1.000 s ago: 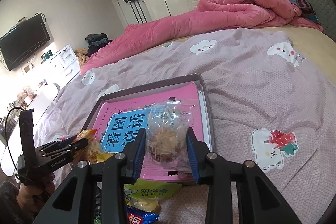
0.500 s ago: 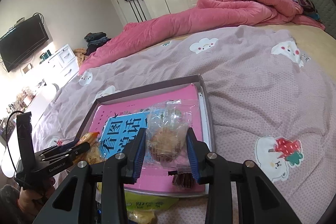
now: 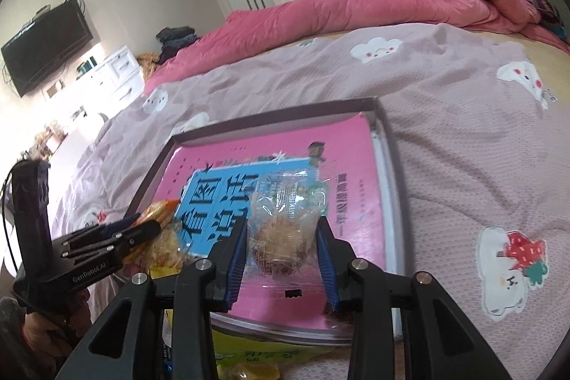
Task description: Organize snacks
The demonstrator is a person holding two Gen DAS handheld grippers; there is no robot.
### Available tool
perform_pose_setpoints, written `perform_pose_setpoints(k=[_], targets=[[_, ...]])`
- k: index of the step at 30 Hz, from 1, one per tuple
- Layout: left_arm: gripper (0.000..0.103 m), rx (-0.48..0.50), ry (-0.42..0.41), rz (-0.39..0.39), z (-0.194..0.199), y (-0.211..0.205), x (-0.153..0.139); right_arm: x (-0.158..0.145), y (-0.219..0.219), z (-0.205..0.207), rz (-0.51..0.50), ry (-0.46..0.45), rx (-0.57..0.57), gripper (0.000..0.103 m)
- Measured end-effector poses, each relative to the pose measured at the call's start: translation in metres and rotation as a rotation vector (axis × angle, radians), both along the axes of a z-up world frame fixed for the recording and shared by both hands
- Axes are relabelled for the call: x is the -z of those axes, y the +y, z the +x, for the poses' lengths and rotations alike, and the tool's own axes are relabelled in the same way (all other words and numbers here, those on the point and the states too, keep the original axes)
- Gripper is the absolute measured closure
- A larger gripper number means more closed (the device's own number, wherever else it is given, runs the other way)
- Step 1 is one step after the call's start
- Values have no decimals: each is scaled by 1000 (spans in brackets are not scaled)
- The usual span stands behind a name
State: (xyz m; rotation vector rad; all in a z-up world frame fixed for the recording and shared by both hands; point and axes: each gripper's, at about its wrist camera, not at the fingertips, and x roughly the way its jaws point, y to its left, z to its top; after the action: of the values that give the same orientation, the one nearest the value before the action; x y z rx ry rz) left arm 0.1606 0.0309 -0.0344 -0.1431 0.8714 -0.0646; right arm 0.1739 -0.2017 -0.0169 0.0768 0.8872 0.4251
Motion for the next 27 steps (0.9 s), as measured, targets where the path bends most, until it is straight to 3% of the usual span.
perform_pose_setpoints(k=[27], targets=[[66,-4,0,10,0,3,1,17,5,1,-83,58,8,66]])
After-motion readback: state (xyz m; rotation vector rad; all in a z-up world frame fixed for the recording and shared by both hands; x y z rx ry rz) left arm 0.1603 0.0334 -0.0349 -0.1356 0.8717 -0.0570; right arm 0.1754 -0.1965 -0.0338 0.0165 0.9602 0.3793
